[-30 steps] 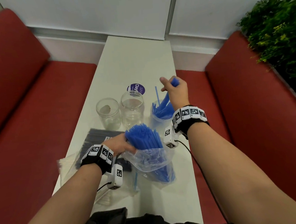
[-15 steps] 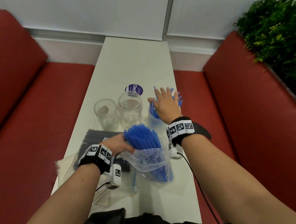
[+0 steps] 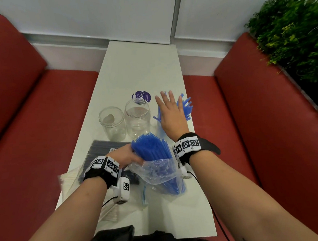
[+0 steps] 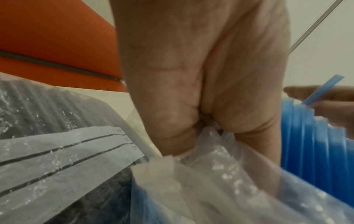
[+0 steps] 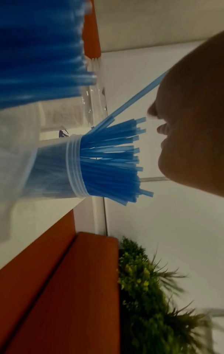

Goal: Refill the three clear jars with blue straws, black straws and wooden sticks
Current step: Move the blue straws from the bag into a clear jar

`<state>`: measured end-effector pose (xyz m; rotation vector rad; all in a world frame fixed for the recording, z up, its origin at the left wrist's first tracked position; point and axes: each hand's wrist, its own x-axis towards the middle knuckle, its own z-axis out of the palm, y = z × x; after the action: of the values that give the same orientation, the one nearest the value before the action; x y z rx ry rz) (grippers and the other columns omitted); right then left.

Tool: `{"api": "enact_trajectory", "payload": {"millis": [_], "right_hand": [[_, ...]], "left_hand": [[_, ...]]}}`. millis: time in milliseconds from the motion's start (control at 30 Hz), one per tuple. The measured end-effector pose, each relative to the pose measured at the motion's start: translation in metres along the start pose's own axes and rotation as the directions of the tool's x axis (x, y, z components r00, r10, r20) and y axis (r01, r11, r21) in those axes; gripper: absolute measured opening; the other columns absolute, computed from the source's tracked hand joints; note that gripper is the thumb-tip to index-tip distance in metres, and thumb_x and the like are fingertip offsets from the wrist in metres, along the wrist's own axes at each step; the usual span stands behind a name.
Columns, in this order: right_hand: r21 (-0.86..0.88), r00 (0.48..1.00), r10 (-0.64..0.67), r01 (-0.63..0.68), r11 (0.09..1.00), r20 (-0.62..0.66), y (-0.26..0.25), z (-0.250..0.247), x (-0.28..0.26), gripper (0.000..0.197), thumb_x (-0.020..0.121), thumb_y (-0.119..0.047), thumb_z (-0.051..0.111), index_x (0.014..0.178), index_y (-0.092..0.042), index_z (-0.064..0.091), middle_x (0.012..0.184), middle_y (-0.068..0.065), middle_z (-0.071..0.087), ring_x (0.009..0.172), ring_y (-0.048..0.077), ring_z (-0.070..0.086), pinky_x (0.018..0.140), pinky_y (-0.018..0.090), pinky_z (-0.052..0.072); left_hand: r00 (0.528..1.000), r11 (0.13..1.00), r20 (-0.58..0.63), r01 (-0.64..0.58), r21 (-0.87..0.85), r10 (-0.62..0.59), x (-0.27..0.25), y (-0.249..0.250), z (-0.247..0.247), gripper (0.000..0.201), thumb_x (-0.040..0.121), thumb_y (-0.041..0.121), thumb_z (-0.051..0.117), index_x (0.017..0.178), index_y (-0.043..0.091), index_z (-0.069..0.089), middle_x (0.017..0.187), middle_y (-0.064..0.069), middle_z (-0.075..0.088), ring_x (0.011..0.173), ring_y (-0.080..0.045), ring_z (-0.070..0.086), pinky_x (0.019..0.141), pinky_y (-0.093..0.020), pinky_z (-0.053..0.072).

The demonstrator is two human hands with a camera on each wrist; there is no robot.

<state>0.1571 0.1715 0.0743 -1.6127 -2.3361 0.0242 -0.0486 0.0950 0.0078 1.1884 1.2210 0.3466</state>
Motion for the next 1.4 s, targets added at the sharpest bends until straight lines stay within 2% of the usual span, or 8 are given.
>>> {"api": "enact_trajectory", "payload": {"millis": [267,367,467,733,933,1067,1200,1400], "right_hand": [[0.204,0.869,-0.169,0.291,0.935,-0.465,-0.027,-0.026,-0.007,0.048,0.103,-0.015,0.042,0.150,-0.006,0.045,0.158,0.011,0.042,0.153,0.028,0.026,0.125,0.058,0.007],[-0.050,0.923,-0.304,0.301,0.952,-0.235,-0.037,-0.010,-0.011,0.051,0.108,-0.024,0.038,0.156,-0.009,0.035,0.165,0.007,0.029,0.155,0.028,0.015,0.125,0.058,0.002],[-0.219,0.993,-0.068,0.088,0.972,0.100,-0.023,0.010,-0.018,0.058,0.111,-0.036,0.021,0.162,-0.010,0.010,0.171,0.004,0.005,0.157,0.027,-0.007,0.124,0.057,-0.008],[-0.162,0.951,0.032,0.020,0.987,0.308,0.002,0.011,-0.020,0.064,0.109,-0.048,0.023,0.163,-0.021,0.002,0.170,0.010,-0.006,0.156,0.027,-0.011,0.125,0.053,-0.006],[0.393,0.969,0.027,0.073,0.917,-0.245,0.005,-0.011,-0.032,0.031,0.098,-0.011,0.049,0.124,-0.009,0.066,0.119,0.009,0.068,0.112,0.027,0.061,0.098,0.048,0.048],[0.620,0.993,0.111,-0.057,0.782,-0.049,0.005,-0.002,-0.057,0.020,0.096,-0.017,0.047,0.106,-0.020,0.064,0.083,0.001,0.068,0.071,0.016,0.061,0.069,0.035,0.052],[0.674,0.979,0.103,-0.195,0.713,0.174,0.006,0.021,-0.080,0.036,0.088,-0.013,0.056,0.122,-0.023,0.055,0.111,-0.005,0.062,0.099,0.008,0.058,0.084,0.015,0.044],[0.660,0.850,0.153,-0.493,0.567,0.504,0.008,0.042,-0.097,0.069,0.082,-0.012,0.066,0.144,-0.023,0.038,0.127,0.003,0.055,0.118,0.021,0.055,0.099,0.033,0.050]], "left_hand": [[1.000,1.000,0.020,-0.009,-0.001,0.009,0.001,-0.003,0.000,0.059,0.056,0.012,0.089,0.110,0.027,0.074,0.115,0.000,0.075,0.115,-0.020,0.067,0.109,-0.051,0.044],[0.999,0.999,0.020,-0.027,-0.022,0.027,0.003,-0.004,0.001,0.061,0.056,0.005,0.087,0.114,0.019,0.073,0.115,-0.004,0.075,0.114,-0.023,0.067,0.110,-0.052,0.044],[0.999,0.999,0.025,-0.033,-0.012,0.033,0.001,-0.004,-0.001,0.057,0.060,0.003,0.085,0.113,0.021,0.073,0.114,-0.002,0.075,0.110,-0.019,0.069,0.108,-0.050,0.046],[0.999,0.999,0.048,-0.022,-0.050,0.024,0.001,-0.007,-0.001,0.065,0.050,0.019,0.094,0.111,0.029,0.073,0.117,0.000,0.074,0.113,-0.018,0.068,0.108,-0.050,0.046],[0.998,0.999,0.059,-0.014,-0.041,0.017,0.007,-0.009,-0.004,0.068,0.050,0.022,0.095,0.113,0.031,0.072,0.119,0.000,0.073,0.116,-0.019,0.067,0.109,-0.052,0.044],[0.998,0.998,0.049,-0.028,-0.048,0.030,0.009,-0.006,-0.001,0.069,0.053,0.014,0.092,0.118,0.025,0.070,0.119,0.000,0.073,0.116,-0.017,0.067,0.109,-0.050,0.045],[0.998,0.996,0.042,-0.046,-0.073,0.049,0.009,-0.002,-0.001,0.068,0.058,0.004,0.088,0.121,0.017,0.069,0.120,-0.003,0.073,0.117,-0.021,0.066,0.111,-0.051,0.043],[0.999,0.998,0.035,-0.014,-0.060,0.016,0.011,-0.003,-0.003,0.071,0.056,0.004,0.086,0.122,0.021,0.069,0.120,0.000,0.073,0.119,-0.020,0.065,0.111,-0.051,0.043]]}}
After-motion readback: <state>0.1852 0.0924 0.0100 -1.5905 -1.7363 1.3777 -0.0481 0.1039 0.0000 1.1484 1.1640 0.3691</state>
